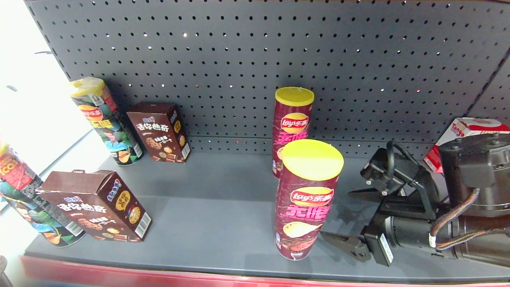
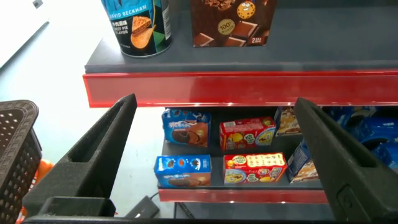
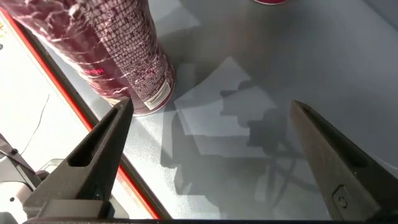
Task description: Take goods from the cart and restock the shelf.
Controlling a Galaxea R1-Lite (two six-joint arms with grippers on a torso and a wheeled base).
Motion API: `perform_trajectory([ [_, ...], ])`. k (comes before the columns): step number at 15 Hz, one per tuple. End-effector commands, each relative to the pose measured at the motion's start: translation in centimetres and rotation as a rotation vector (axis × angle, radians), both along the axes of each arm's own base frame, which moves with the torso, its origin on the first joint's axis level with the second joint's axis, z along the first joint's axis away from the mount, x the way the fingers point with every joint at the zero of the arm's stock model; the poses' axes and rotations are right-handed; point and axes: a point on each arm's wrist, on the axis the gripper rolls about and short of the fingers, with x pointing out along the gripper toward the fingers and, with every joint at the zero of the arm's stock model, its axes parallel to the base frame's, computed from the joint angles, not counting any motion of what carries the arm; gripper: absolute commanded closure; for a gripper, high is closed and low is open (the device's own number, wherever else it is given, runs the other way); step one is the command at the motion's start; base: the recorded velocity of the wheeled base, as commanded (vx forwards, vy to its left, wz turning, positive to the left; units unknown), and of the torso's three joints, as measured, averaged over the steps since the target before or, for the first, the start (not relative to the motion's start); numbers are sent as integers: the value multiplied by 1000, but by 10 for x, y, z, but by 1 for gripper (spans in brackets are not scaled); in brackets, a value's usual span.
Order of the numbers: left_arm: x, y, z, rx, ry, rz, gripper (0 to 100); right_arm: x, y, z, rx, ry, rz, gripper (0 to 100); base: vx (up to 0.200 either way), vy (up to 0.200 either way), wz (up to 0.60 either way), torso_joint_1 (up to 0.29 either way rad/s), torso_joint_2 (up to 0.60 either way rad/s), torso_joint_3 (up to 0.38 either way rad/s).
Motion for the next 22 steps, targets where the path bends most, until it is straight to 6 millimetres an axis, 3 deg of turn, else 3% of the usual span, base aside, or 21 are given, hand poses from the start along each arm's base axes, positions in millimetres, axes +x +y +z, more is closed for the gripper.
perform_trajectory([
  [1,0,0,0,0,1,0,0,0,0,0,-1,0,0,0,0,0,0,0,0,0],
  [18,0,0,0,-1,2,0,0,2,4,-4,-13,13,6,0,0,0,0,0,0,0],
  [20,0,0,0,-1,2,0,0,-1,-12,13,46,-55,-41,0,0,0,0,0,0,0],
  [22,0,0,0,0,1,0,0,-5,-48,40,128,-165,-164,0,0,0,0,0,0,0],
])
